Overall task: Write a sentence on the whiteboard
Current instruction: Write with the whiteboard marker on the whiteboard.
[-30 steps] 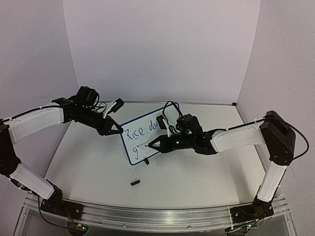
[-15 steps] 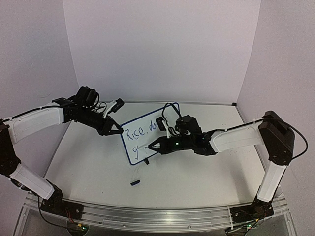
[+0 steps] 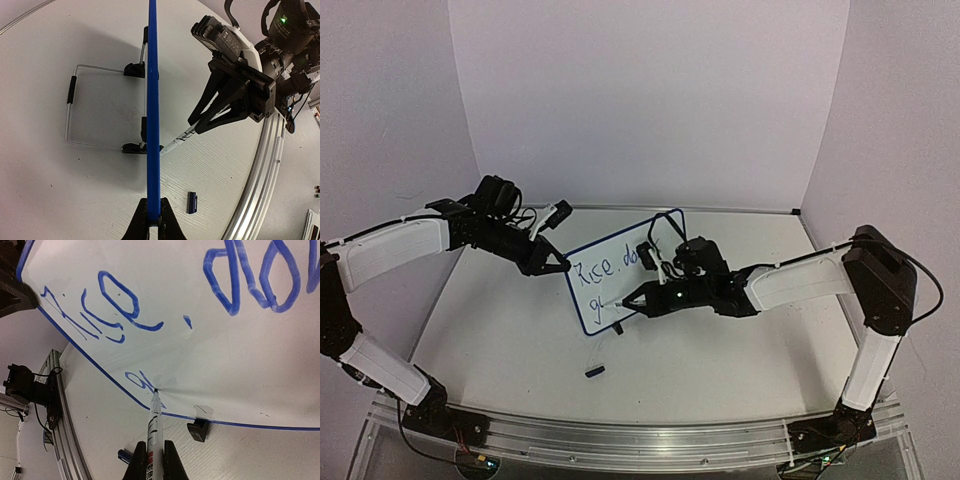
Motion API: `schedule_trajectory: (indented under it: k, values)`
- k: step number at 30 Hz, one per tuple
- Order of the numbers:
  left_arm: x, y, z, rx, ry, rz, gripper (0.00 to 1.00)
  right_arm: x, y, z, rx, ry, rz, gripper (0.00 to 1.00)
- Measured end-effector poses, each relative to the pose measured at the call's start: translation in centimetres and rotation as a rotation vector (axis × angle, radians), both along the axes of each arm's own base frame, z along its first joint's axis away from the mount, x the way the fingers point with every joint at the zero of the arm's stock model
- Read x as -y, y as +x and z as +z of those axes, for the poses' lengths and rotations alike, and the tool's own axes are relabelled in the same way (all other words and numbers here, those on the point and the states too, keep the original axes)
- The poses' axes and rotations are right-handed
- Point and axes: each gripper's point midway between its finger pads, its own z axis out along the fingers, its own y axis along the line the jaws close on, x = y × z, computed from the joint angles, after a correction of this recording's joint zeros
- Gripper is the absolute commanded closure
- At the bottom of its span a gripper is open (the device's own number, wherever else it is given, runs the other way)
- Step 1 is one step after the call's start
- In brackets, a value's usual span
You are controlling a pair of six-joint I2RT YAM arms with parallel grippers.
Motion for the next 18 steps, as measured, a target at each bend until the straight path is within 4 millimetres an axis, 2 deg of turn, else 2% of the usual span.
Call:
schedule_trajectory:
  k: [5, 12, 18]
  values:
    - [0.0, 0.0, 0.0, 0.000, 0.000, 0.000, 1.00, -0.2, -0.6, 0.6, -0.006, 0.018, 0.033, 1.00]
    - [0.0, 0.0, 0.0, 0.000, 0.000, 0.000, 1.00, -0.2, -0.8, 2.9, 0.023, 0.059, 0.041, 1.00]
    - [0.0, 0.0, 0.0, 0.000, 0.000, 0.000, 1.00, -0.1, -0.3, 3.0, 0.037, 0.054, 0.016, 1.00]
